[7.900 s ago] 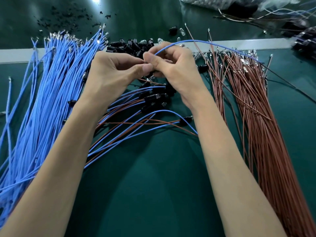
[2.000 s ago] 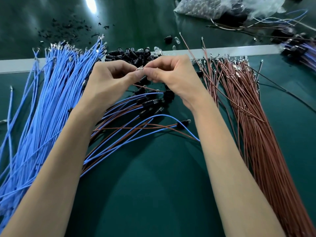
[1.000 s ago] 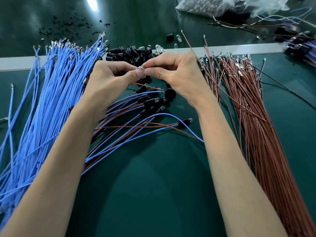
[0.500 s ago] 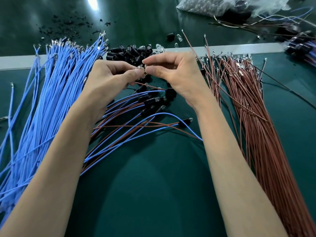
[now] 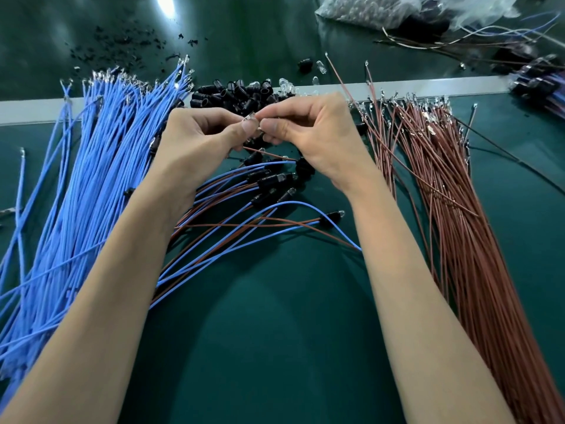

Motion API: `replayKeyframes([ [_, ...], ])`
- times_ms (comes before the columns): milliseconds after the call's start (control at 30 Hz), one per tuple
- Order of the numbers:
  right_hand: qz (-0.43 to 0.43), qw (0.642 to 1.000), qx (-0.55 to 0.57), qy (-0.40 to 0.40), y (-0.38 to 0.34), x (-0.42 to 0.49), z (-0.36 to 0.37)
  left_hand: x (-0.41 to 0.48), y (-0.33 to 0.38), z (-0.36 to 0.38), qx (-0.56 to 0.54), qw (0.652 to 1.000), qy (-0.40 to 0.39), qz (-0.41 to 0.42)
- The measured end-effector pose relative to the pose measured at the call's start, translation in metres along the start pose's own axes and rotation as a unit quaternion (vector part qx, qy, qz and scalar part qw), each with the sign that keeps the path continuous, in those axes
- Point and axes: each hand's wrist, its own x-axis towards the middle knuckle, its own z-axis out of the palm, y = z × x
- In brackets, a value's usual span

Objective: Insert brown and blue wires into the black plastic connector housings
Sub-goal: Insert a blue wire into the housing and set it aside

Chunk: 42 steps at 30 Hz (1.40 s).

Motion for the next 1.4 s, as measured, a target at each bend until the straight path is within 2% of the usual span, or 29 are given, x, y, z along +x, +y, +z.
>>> replayKeyframes([
  [167,0.009,1.000,-0.005,0.011,0.000,0.001,0.002,0.000,0.000,0.002,0.010,0.999,0.029,0.029],
  [467,0.038,0.999,-0.009,0.004,0.001,0.004,0.000,-0.002,-0.001,0.005,0.134,0.983,0.047,0.117],
  [567,0.034,0.999,-0.015,0.012,0.001,0.004,0.001,-0.002,0.001,0.007,0.122,0.984,0.062,0.115],
  [800,-0.039,0.997,-0.053,0.047,0.003,0.003,0.009,-0.001,0.003,0.004,0.076,0.992,0.055,0.085],
  [1000,-0.092,0.982,-0.141,0.080,0.006,0.002,0.009,-0.002,0.004,0.006,0.034,0.997,0.055,0.047],
  [1267,-0.090,0.990,-0.082,0.065,0.006,0.002,0.012,-0.001,0.005,0.005,-0.003,0.998,0.053,0.026],
  [1400,-0.100,0.989,-0.065,0.088,0.008,0.002,0.012,-0.001,0.005,0.006,-0.005,0.998,0.055,0.021],
])
